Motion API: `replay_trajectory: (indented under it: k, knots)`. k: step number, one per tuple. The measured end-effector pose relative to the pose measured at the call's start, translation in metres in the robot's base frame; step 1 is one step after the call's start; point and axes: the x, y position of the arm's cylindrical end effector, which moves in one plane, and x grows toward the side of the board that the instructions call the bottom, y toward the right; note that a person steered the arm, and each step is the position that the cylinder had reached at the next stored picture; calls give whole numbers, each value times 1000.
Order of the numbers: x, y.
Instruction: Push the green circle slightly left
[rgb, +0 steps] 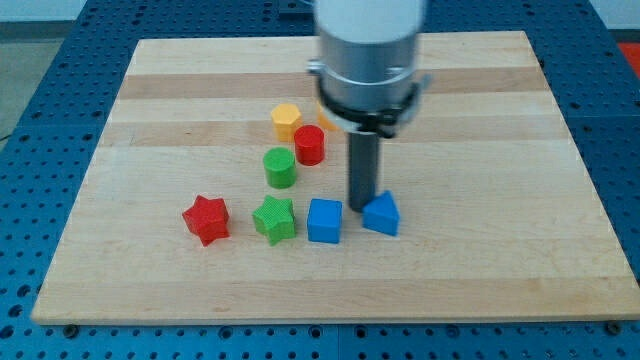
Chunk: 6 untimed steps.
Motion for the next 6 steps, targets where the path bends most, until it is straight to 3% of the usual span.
replay_trajectory:
  k: [3, 5, 6]
  knots:
    - [-40, -16]
    - [-40, -171]
    - [-9, -228]
